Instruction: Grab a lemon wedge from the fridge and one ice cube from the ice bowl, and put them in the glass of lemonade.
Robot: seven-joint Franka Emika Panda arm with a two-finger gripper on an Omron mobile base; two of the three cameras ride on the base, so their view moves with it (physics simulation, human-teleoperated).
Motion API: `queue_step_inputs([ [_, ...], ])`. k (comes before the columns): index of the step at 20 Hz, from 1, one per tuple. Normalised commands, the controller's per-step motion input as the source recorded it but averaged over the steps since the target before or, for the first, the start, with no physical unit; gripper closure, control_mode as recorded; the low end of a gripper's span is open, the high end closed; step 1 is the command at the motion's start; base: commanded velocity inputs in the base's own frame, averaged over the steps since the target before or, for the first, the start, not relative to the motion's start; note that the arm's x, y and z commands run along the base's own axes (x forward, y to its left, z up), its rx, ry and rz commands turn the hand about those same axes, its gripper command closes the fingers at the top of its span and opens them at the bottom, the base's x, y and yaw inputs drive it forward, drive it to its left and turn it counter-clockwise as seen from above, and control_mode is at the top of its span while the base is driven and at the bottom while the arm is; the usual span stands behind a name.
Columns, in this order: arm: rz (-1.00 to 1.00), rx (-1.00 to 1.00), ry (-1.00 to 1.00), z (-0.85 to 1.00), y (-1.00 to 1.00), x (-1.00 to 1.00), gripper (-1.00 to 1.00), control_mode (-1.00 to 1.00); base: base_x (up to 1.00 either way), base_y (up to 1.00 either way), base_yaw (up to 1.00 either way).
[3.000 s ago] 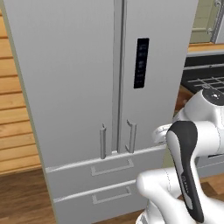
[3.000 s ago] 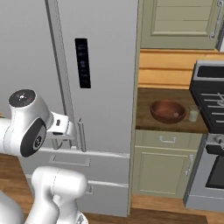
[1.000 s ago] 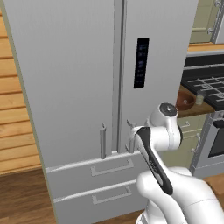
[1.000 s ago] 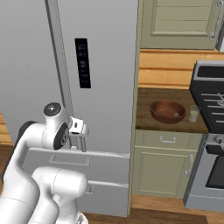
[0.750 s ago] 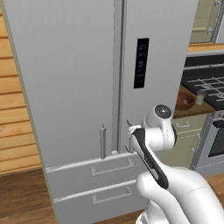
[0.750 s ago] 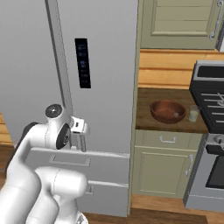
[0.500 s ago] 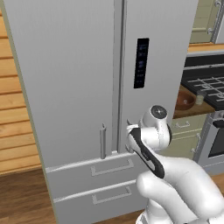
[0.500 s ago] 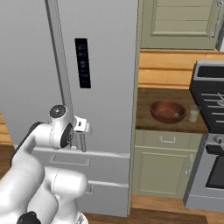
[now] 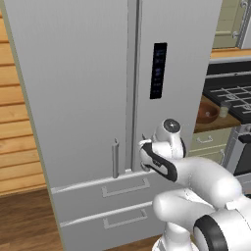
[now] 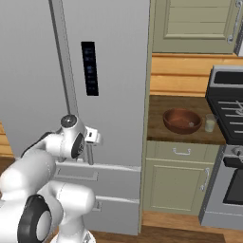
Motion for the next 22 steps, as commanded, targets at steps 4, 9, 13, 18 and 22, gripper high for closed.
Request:
queue_step_inputs([
  [4,0.0,0.0,0.0,-0.34,0.0,0.31,-1.0,-1.0,0.0,0.0,0.0],
  [9,0.0,0.0,0.0,-0.23,0.0,0.35,-1.0,-1.0,0.0,0.0,0.0],
  [13,0.0,0.0,0.0,-0.19,0.0,0.34,-1.0,-1.0,0.0,0.0,0.0],
  [18,0.0,0.0,0.0,-0.15,0.0,0.27,-1.0,-1.0,0.0,0.0,0.0],
  [22,0.0,0.0,0.0,0.0,0.0,0.13,1.0,-1.0,0.0,0.0,0.0],
])
